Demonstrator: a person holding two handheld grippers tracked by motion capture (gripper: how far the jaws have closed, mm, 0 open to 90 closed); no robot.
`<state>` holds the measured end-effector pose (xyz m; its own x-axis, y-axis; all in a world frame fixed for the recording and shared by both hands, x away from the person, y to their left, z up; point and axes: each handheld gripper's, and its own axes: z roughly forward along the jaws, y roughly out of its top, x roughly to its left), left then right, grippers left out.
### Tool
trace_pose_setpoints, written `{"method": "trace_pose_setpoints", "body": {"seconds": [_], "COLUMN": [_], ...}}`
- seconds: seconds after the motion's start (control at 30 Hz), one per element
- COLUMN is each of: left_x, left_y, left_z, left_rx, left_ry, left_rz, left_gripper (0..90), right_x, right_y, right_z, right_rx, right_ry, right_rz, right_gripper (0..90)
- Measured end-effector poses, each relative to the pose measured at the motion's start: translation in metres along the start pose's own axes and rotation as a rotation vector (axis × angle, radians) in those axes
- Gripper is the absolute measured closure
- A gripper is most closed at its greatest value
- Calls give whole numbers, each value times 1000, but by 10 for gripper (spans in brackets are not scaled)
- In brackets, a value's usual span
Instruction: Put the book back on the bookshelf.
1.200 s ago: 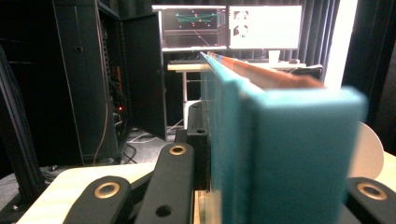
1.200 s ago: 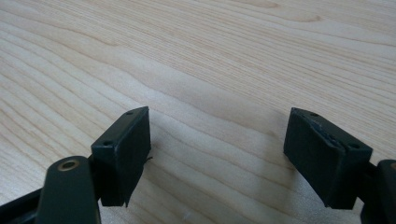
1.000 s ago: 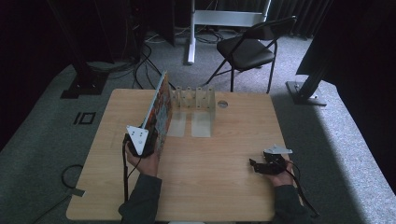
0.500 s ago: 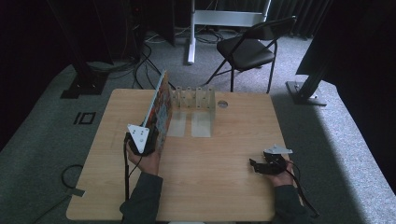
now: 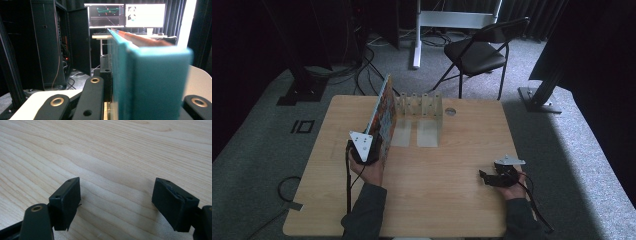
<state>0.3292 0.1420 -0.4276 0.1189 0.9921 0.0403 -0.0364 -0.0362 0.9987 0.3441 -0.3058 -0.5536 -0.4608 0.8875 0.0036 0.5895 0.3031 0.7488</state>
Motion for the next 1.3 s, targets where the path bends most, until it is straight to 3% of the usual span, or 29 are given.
{"method": "trace_pose_setpoints", "body": {"seconds": [1.3], "left_x": [-2], "left_y": [0], "left_z": [8], "left_rx": [-7], "left_ry": [3], "left_rz": [7], "left_gripper": [802], "right_x": [0], "right_y": [0], "right_z": [0], "right_rx": [0], "right_ry": [0], "right_rz": [3], "right_gripper": [226]}}
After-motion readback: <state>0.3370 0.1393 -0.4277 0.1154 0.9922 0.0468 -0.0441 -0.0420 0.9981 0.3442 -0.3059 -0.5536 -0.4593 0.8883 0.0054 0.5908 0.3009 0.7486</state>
